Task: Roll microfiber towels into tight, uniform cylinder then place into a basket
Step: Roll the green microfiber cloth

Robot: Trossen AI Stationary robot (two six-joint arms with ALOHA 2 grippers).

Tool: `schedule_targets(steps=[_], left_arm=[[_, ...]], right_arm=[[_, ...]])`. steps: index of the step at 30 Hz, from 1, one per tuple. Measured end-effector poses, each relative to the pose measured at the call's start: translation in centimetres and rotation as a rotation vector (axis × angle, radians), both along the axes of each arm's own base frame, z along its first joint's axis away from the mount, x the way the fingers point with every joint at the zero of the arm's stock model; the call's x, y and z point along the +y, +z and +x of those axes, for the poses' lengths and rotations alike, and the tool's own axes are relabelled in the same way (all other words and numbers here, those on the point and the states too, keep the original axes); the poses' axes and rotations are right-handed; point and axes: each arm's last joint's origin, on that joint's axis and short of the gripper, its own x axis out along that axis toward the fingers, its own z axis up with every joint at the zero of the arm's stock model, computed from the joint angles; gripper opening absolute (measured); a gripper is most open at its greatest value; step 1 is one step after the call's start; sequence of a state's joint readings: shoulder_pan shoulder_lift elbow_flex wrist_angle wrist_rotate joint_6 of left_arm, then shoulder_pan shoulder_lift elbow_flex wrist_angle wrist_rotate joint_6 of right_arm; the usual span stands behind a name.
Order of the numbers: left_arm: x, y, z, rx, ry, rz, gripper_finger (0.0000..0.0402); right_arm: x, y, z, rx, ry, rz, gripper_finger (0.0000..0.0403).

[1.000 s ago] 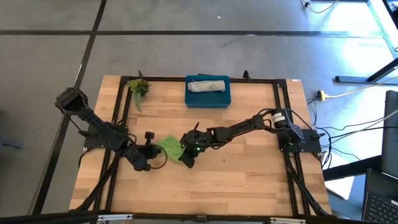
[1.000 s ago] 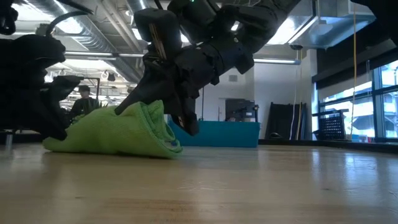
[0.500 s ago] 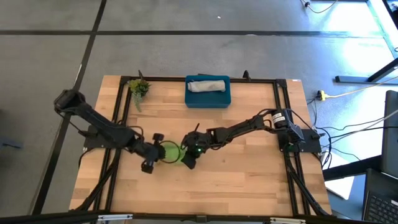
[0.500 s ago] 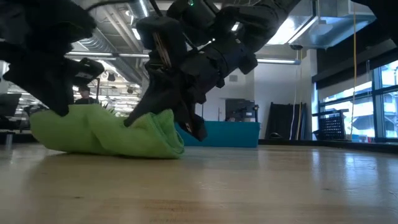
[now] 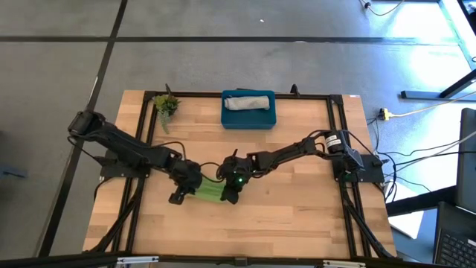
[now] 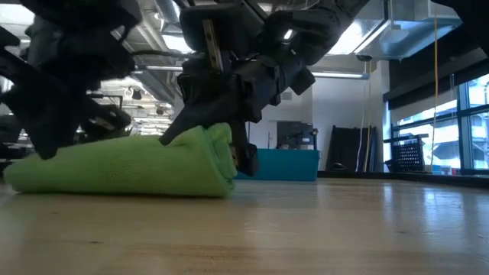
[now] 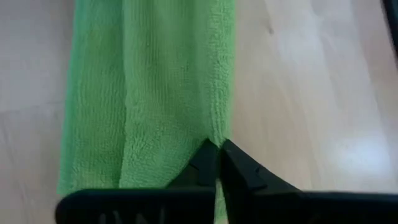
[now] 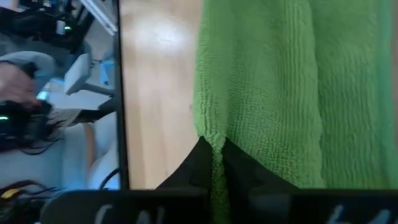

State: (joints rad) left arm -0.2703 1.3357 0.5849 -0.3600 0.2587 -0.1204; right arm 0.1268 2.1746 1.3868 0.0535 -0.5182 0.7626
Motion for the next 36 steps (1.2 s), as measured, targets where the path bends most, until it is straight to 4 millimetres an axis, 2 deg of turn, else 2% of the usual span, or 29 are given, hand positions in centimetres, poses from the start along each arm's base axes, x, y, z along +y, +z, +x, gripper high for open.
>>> schedule_targets(steps=[5,10,15,22,36], left_arm=[[0.0,-0.4,1.2,0.024,-0.004,0.026,0.0],[0.0,1.3,2.4,-0.022,-0.014,0.091,0.0],[0.3,2.8,3.2,0.022,0.003,0.072,0.0],[0.0,3.2,3.2,0.058,-0.044,-0.015,0.0],[0.3,3.1,3.2,0.063,0.063,0.061,0.0]], right_arm=[[0.1,0.0,-0.1,0.034,0.023,0.07,0.0016],[0.4,0.0,-0.3,0.054,0.061,0.104,0.0016],[0.3,-0.4,-0.6,0.102,0.031,0.07,0.0016],[0.1,-0.7,-0.7,0.115,-0.006,0.003,0.0016],[-0.4,-1.3,-1.2,0.185,-0.112,-0.139,0.0016]])
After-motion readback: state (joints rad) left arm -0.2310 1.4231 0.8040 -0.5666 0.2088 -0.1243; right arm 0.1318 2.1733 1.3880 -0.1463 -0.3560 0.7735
